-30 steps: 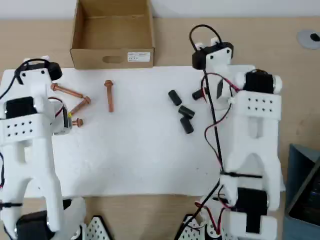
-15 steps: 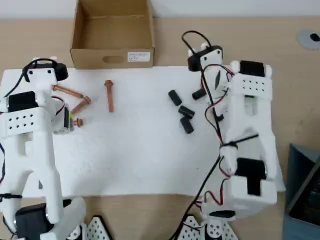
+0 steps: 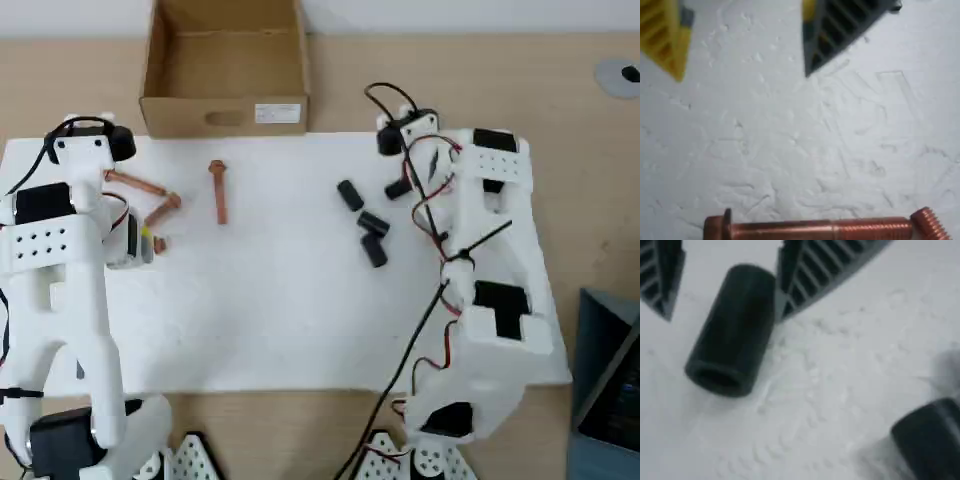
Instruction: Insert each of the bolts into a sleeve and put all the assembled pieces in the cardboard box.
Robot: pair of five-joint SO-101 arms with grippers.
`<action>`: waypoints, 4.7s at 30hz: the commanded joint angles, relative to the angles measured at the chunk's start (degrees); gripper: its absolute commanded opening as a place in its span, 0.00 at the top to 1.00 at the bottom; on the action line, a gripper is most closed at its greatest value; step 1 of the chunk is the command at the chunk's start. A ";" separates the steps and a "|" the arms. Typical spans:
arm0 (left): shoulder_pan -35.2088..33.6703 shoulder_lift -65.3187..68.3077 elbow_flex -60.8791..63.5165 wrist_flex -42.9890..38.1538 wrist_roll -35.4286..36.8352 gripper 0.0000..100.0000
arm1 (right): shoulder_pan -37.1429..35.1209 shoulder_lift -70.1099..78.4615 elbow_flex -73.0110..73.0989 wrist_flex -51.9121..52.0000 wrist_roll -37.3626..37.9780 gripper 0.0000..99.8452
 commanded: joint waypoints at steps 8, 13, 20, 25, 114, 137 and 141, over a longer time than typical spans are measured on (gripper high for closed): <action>-0.53 -0.22 -2.02 0.26 -0.35 0.83 | 0.84 6.11 -2.24 -5.98 0.44 0.84; -0.44 -0.22 -2.02 0.26 -0.35 0.83 | 0.92 7.87 -2.33 -6.86 0.44 0.84; -0.44 -0.22 -2.02 0.26 -0.35 0.83 | 1.01 8.22 -3.38 -4.13 0.35 0.94; -0.35 -0.22 -2.02 0.26 -0.35 0.83 | 1.01 7.96 -3.74 -2.99 0.35 0.99; 18.11 84.00 -97.32 15.21 21.27 0.85 | 1.89 -52.88 17.98 23.12 -11.87 0.99; 16.53 89.10 -97.14 11.08 21.01 1.00 | 1.71 -52.88 17.89 23.12 -11.78 0.99; 16.35 88.48 -97.58 11.25 21.01 1.00 | 1.71 -53.14 17.80 23.12 -11.87 0.99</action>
